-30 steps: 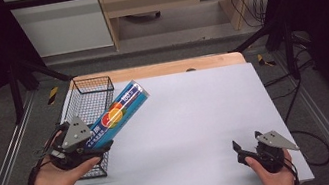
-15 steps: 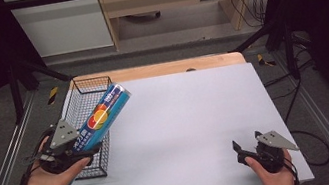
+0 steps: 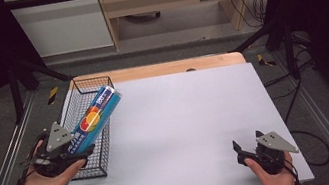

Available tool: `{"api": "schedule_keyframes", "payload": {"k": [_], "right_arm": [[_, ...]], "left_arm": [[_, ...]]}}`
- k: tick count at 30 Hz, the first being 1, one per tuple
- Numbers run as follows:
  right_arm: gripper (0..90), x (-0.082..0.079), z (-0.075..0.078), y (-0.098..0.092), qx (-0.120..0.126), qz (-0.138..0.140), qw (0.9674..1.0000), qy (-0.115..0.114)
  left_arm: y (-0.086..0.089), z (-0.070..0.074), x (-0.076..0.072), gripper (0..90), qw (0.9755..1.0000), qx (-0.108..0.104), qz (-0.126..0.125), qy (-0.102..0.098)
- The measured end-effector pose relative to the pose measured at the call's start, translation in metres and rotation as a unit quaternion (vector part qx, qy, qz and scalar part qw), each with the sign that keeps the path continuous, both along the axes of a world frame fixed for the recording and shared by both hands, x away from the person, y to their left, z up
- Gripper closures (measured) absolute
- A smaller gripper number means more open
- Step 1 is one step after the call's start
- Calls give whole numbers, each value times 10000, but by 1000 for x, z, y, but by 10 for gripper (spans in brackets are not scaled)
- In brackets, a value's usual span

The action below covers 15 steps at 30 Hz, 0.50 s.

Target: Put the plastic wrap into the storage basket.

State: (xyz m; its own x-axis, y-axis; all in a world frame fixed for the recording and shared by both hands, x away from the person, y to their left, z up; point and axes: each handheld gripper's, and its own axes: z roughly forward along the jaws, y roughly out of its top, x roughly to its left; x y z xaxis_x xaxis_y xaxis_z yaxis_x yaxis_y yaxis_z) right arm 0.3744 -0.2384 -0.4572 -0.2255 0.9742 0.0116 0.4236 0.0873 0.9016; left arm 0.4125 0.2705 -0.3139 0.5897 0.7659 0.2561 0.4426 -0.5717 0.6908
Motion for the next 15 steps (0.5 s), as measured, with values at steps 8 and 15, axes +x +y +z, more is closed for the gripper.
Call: {"api": "schedule_keyframes", "payload": {"k": [8,15], "right_arm": [[161,0,0,0,19,42,10000,-22],[161,-1,1,0,54,75,9999,-52]], "left_arm": [[5,2,2,321,9999,-22,149,72],[6,1,7,321,9987,69,450,247]]}}
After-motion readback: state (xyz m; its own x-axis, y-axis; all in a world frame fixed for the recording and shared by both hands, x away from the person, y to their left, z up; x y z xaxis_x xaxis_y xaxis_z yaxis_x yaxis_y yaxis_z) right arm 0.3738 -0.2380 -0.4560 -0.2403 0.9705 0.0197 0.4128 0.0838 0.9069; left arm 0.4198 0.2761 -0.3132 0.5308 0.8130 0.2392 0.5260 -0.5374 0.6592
